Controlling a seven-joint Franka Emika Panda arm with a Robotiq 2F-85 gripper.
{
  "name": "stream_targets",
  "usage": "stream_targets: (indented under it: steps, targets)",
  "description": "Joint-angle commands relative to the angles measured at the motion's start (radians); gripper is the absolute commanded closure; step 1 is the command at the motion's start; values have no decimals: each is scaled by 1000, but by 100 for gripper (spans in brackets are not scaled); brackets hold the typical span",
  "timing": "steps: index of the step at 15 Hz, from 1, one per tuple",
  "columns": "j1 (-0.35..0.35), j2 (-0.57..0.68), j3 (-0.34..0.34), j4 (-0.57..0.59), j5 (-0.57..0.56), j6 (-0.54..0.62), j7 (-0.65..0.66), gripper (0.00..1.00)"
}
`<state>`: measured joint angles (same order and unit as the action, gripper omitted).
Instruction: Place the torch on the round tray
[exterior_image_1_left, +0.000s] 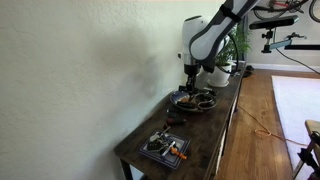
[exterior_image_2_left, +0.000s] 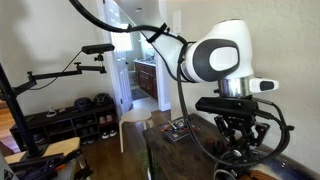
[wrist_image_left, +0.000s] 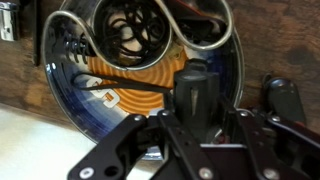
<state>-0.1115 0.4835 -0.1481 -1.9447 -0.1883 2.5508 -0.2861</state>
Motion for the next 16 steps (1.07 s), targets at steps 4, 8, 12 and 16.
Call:
stream_targets:
  steps: [4,8,12,16]
  targets:
    - [-24,134,-14,142,-28,7,44,81]
    - [-34,194,-17,194,-25,9,46,81]
    - [-41,240,-14,208,-23,27,43,81]
    - [-43,271,-14,212,-23,56,40,81]
